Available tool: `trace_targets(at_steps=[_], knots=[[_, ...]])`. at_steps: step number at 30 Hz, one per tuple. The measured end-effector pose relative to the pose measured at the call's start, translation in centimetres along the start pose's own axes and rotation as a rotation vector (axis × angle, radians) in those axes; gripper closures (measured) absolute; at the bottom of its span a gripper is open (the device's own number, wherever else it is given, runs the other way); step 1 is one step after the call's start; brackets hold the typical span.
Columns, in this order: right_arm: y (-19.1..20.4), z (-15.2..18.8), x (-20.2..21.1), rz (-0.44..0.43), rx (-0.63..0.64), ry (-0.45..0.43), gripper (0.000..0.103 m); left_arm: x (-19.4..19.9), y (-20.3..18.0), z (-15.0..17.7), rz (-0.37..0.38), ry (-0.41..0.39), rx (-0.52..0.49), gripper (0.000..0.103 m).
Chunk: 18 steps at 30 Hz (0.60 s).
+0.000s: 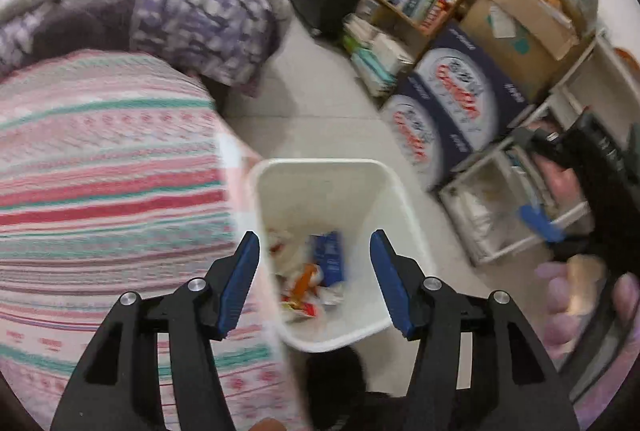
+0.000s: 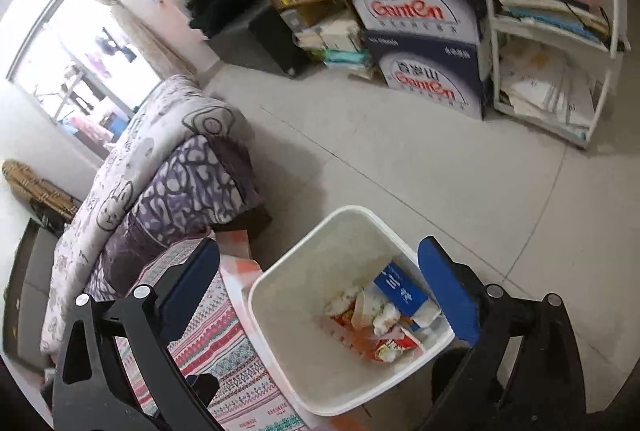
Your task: Collect trash
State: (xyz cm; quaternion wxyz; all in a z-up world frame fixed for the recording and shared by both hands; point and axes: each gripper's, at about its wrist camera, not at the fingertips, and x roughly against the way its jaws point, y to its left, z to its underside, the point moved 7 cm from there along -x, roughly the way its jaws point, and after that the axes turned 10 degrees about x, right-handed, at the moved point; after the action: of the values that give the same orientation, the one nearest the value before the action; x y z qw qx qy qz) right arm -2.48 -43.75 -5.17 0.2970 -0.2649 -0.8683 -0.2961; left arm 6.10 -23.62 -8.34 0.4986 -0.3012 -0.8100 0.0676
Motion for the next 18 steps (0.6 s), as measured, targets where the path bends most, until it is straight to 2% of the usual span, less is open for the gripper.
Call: trace_targets(at_steps=[2, 5, 7, 9, 11, 12, 14, 18], knots=[[1.3, -0.2, 0.9, 0.008, 0.053, -0.049, 0.008, 1.5, 1.3, 0.0, -0.076, -0.053, -0.019, 0.038], [4.0, -0.5, 3.6, 0.05, 0.19, -0.202, 0.007, 5.3, 3.6, -0.1, -0.192, -0.175, -0.009, 0.025], [5.6, -0.3, 5.3, 0.058, 0.26, -0.276, 0.007, 9.3, 5.0, -0.2, -0.292, -0.312, -0.013, 0.014], [7.0, 0.5, 6.6, 0.045, 0.306, -0.307, 0.007, 13.1, 5.7, -0.1, -0.374, -0.455, -0.027, 0.007], [8.2, 2.0, 7.5, 0.017, 0.334, -0.311, 0.007, 16.5, 6.3, 0.4, -0.436, -0.584, -0.032, 0.007], [8.9, 3.2, 7.7, 0.002, 0.35, -0.298, 0.007, 17.8, 6.8, 0.8, -0.457, -0.62, -0.024, 0.007], [10.2, 5.5, 7.2, -0.024, 0.394, -0.239, 0.007, 19.0, 8.2, 1.2, -0.481, -0.622, 0.016, 0.007], [12.3, 10.2, 4.7, -0.066, 0.459, -0.104, 0.007, 18.8, 12.3, 2.4, -0.513, -0.539, 0.124, 0.007]])
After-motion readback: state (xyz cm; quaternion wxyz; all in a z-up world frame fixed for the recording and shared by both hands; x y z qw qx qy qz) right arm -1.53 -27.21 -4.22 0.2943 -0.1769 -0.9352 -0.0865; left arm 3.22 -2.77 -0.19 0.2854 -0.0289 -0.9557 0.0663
